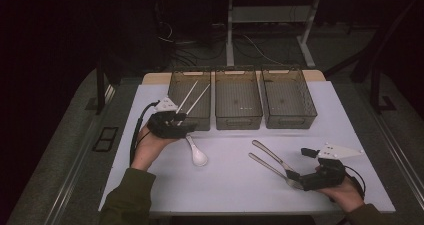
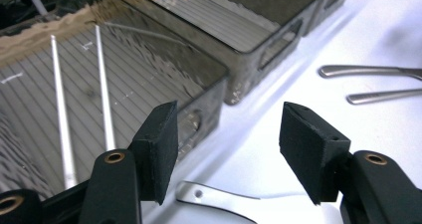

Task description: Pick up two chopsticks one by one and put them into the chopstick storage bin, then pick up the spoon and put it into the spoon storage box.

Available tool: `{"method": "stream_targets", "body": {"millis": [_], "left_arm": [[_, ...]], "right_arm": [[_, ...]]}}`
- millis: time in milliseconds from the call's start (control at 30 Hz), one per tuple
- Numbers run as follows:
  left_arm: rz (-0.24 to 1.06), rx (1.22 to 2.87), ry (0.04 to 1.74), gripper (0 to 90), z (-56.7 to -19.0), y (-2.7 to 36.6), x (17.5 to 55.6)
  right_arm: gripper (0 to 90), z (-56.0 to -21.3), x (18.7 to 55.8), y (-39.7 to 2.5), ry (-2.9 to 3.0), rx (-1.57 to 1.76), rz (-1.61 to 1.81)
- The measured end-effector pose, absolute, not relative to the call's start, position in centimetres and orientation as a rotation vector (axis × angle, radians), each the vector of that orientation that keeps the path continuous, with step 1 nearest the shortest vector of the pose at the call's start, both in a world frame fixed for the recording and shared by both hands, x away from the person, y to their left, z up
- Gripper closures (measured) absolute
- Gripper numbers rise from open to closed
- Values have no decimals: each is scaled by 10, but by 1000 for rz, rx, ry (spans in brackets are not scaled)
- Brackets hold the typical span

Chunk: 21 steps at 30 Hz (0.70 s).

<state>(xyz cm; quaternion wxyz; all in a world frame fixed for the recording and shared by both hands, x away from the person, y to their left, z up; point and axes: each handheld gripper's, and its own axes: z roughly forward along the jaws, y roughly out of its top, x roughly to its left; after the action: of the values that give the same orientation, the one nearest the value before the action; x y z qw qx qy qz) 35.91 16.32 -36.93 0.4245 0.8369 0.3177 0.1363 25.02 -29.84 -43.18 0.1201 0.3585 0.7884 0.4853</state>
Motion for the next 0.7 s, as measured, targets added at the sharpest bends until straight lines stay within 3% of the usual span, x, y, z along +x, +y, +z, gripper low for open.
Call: {"method": "stream_targets", "body": {"millis": [433, 700], "left_arm": [[376, 2111, 791, 427, -396, 157, 341], [412, 2154, 821, 601, -411, 155, 349]], "right_arm": [[9, -431, 250, -299, 2299, 1049, 1416], [9, -431, 250, -299, 2299, 1049, 1417]]}}
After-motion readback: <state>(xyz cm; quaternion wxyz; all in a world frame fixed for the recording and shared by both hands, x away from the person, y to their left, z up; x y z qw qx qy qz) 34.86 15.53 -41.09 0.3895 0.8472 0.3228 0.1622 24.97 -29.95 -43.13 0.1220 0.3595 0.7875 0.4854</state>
